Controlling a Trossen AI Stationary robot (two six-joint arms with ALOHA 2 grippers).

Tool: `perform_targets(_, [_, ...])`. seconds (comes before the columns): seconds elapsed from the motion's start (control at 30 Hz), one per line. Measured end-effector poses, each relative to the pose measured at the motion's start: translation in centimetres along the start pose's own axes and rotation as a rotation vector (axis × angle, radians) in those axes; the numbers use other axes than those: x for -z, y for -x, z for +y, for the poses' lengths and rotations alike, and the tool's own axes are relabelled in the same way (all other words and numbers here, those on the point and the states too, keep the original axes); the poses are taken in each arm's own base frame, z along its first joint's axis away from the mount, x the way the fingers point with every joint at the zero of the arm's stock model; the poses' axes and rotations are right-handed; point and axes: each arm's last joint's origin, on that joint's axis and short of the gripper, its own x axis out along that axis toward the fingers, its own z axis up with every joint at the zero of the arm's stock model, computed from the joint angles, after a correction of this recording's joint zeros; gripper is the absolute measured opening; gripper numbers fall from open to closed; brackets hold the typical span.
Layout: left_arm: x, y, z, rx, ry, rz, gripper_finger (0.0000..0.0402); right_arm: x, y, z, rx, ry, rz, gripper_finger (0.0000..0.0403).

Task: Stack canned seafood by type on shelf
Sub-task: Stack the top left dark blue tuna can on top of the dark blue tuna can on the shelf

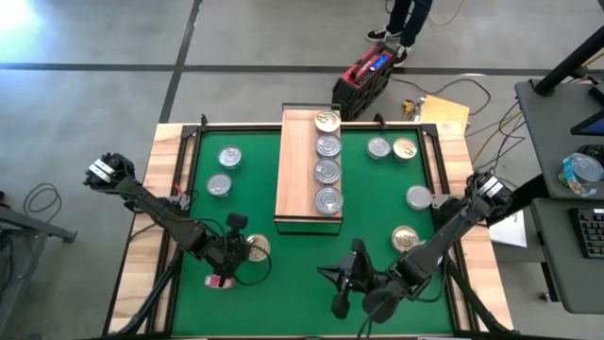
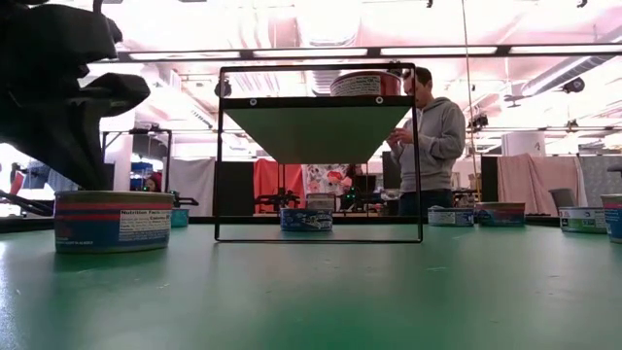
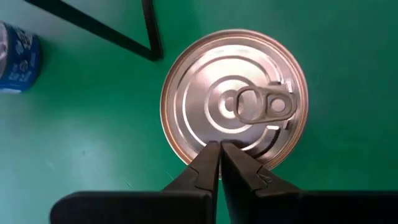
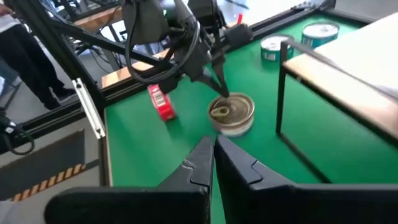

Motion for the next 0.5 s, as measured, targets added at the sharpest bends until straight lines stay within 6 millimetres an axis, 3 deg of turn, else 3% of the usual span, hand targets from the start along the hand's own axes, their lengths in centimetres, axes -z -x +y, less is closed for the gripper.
perform_targets(0.2, [-0.8,0.5,0.1,0.0,-0.059,-0.021,0.0,1.0,0.0,0.4,0.012,-0.045,-0.004,0.0009])
perform_targets(0.5, [-3.5,2.8,0.9,-0.015,-0.032,-0.075,0.0,1.2,0.8,0.7,0.007,-0.067,-0.02,0.0009])
